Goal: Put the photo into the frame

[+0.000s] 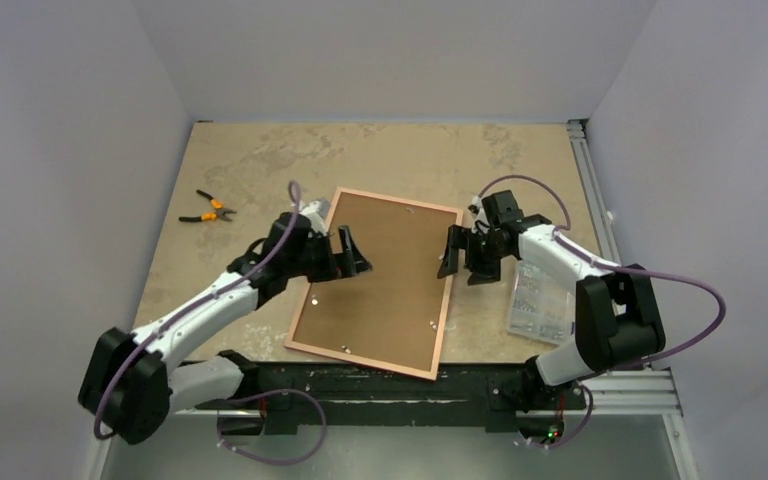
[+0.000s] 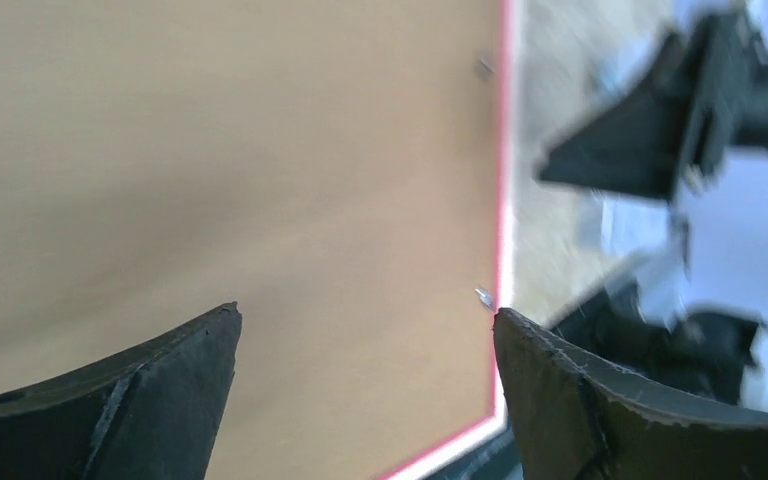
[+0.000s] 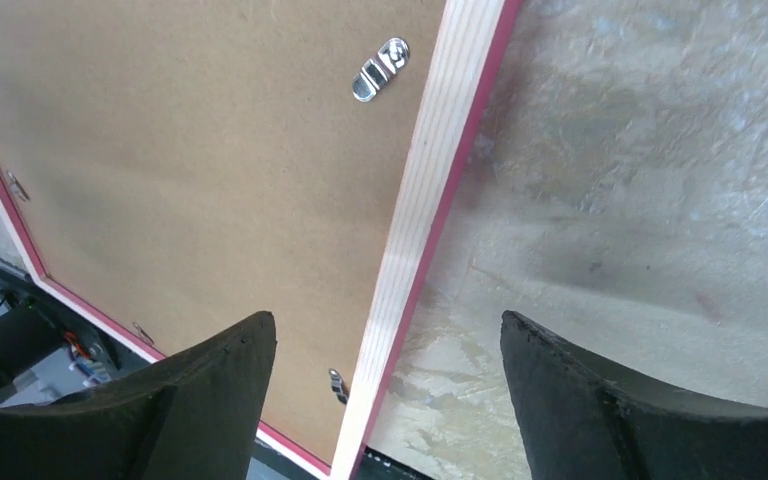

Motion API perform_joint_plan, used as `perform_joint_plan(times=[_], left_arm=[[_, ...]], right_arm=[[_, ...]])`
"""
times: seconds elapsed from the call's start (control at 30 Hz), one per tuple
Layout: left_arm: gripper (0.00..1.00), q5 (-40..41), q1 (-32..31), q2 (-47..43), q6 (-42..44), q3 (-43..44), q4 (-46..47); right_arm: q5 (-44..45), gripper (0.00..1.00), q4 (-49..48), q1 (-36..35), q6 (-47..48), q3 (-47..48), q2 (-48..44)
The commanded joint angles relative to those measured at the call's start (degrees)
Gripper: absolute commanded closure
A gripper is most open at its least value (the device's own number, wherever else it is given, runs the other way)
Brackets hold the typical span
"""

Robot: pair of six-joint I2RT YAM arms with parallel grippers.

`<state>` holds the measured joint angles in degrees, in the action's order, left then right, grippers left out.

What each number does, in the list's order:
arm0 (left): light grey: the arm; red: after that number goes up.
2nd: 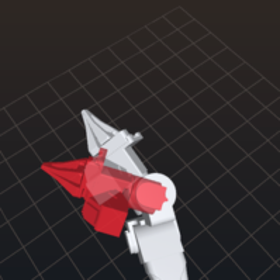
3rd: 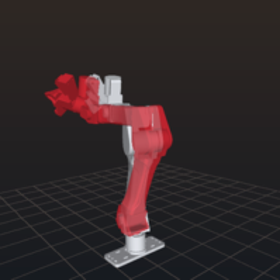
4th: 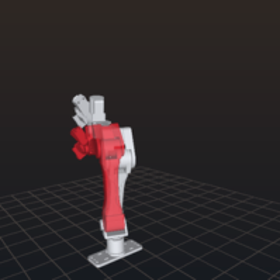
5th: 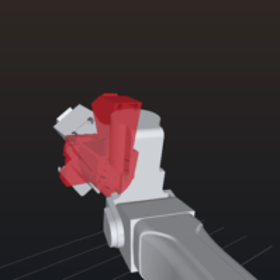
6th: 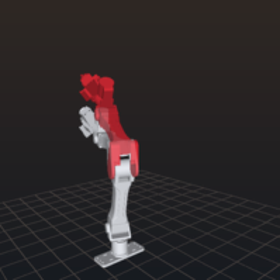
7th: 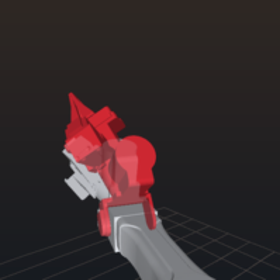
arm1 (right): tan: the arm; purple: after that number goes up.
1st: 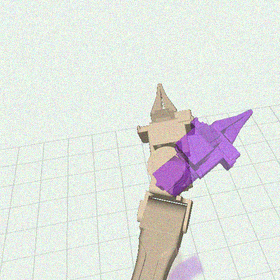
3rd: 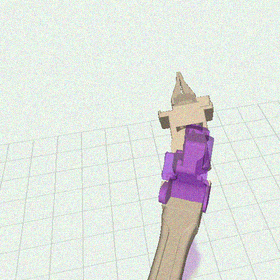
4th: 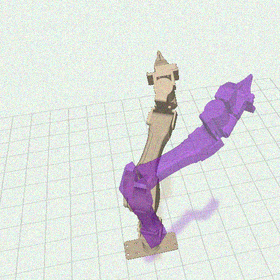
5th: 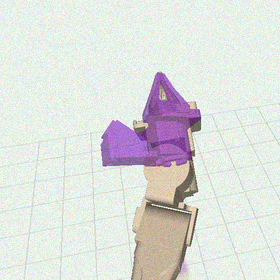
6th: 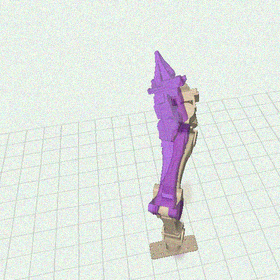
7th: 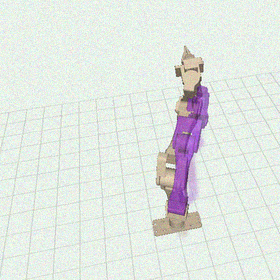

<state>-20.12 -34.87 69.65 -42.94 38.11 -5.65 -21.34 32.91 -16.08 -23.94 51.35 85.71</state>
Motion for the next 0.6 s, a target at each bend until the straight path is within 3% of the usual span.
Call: perform_joint_plan(times=[0.0,0.1,0.23,0.57], left_arm=[[0.02,22.9,7.3,-9.6,1.4,1.7,-23.8],[0.00,31.0,11.0,-8.9,2.5,4.6,-33.3],[0.00,28.1,15.0,-0.3,3.2,6.6,-36.3],[0.02,5.0,13.1,7.3,0.4,-1.0,-15.6]], right_arm=[[-0.9,0.16,-1.3,0.0,0.7,-2.6,-1.5],[-2.9,0.13,-2.8,-0.2,-0.2,-4.7,-1.9],[-3.5,0.13,-4.1,-1.5,-1.8,-6.2,-1.5],[-2.3,0.13,-6.5,-5.3,-4.5,-4.1,2.9]])
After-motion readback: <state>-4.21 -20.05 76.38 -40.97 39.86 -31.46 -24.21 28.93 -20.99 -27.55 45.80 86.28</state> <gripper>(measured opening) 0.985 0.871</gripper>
